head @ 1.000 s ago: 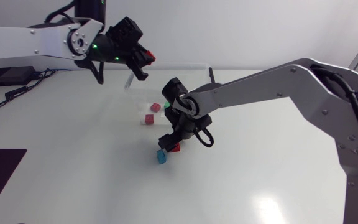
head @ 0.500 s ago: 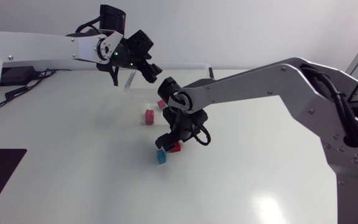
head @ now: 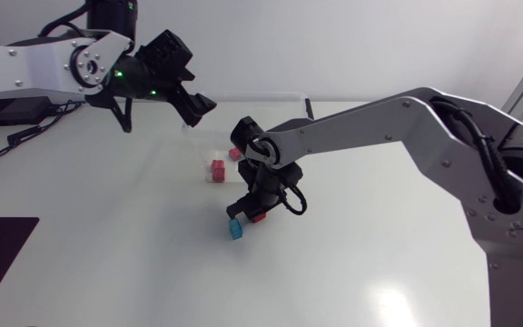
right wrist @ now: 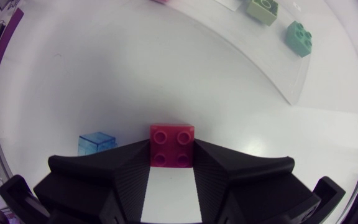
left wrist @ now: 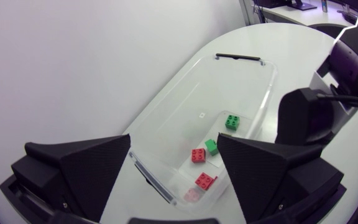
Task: Place the duplo bricks in the container
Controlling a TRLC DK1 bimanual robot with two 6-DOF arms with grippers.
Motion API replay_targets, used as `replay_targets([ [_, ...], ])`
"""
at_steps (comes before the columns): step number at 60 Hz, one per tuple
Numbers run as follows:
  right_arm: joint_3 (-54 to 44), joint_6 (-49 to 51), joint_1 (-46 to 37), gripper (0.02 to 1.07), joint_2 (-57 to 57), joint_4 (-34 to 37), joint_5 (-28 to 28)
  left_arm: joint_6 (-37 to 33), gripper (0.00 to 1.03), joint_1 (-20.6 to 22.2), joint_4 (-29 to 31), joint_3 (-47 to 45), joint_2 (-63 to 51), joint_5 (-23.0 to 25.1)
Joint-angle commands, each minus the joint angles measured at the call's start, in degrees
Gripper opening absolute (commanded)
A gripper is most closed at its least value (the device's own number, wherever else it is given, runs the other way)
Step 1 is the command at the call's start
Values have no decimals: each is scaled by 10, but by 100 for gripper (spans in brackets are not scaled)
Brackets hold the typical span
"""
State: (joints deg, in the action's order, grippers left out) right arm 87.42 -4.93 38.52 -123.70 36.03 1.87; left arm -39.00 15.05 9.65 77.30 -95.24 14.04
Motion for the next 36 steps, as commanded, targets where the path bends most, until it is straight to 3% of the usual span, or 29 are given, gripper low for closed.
replay_targets([
  [1, -31, -16, -2, 32, 34, -1, 0, -11, 99, -5, 24, -45, 50, -2],
  [17, -82, -8, -28, 32, 160, -2, -4, -42, 99, 32, 61, -227, 167, 2],
  [27, -65, -4, -56, 32, 234, 17, -10, -40, 99, 78, 59, -294, 145, 2],
  [36, -44, 1, -84, 32, 261, 25, -10, -19, 99, 115, 46, -298, 67, 3],
])
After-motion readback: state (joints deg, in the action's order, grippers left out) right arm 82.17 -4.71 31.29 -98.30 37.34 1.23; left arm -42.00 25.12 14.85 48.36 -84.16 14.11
